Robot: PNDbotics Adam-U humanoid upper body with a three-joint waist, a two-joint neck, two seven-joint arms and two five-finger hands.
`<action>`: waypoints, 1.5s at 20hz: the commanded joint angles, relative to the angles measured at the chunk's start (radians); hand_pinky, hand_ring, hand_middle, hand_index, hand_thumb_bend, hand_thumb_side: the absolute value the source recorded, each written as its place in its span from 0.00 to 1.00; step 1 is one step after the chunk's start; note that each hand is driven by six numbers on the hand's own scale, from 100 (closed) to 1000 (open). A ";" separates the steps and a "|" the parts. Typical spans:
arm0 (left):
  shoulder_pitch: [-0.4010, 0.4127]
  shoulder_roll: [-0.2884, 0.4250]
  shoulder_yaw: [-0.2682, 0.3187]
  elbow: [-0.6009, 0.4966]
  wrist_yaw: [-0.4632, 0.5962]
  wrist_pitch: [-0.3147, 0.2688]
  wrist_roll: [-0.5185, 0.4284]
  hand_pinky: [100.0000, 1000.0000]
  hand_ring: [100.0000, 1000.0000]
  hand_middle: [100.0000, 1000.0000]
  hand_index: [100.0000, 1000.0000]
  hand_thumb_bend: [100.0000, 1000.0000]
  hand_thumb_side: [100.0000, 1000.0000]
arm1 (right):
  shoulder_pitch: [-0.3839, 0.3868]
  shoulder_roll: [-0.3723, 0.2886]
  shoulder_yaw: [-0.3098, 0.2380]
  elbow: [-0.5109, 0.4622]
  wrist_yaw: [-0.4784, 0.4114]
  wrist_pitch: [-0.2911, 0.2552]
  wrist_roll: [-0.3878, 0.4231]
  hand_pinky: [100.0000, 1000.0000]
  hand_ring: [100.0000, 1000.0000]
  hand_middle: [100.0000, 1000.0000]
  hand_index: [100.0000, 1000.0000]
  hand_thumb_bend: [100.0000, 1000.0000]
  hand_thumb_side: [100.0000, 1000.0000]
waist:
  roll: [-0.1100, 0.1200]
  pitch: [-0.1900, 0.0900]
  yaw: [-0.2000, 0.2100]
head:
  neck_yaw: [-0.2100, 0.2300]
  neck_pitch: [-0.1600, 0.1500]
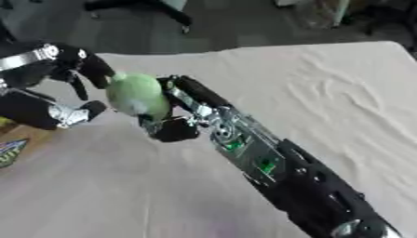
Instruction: Pick up the objects with one hand, pass them to the other hand, and then place them into the box on the other side of the table.
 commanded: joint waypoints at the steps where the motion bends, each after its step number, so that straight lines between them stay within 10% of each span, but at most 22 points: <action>1: -0.021 0.026 0.015 -0.035 -0.104 -0.008 -0.080 0.66 0.75 0.66 0.79 0.27 0.00 | -0.025 0.002 0.000 -0.020 0.019 -0.009 0.004 0.65 0.43 0.28 0.51 0.00 0.21 | 0.001 -0.021 0.000 | -0.005 -0.014; 11: -0.032 0.012 0.000 -0.067 -0.318 -0.001 -0.243 0.76 0.80 0.73 0.84 0.44 0.00 | -0.006 -0.033 0.011 -0.067 0.042 -0.020 0.020 0.65 0.44 0.28 0.51 0.00 0.21 | -0.001 -0.019 -0.002 | -0.001 -0.017; 30: -0.015 0.023 0.008 -0.184 -0.521 0.072 -0.218 0.79 0.81 0.76 0.85 0.52 0.00 | 0.020 -0.044 0.017 -0.097 0.092 -0.026 0.007 0.65 0.43 0.29 0.51 0.00 0.20 | -0.004 -0.019 -0.005 | 0.019 -0.053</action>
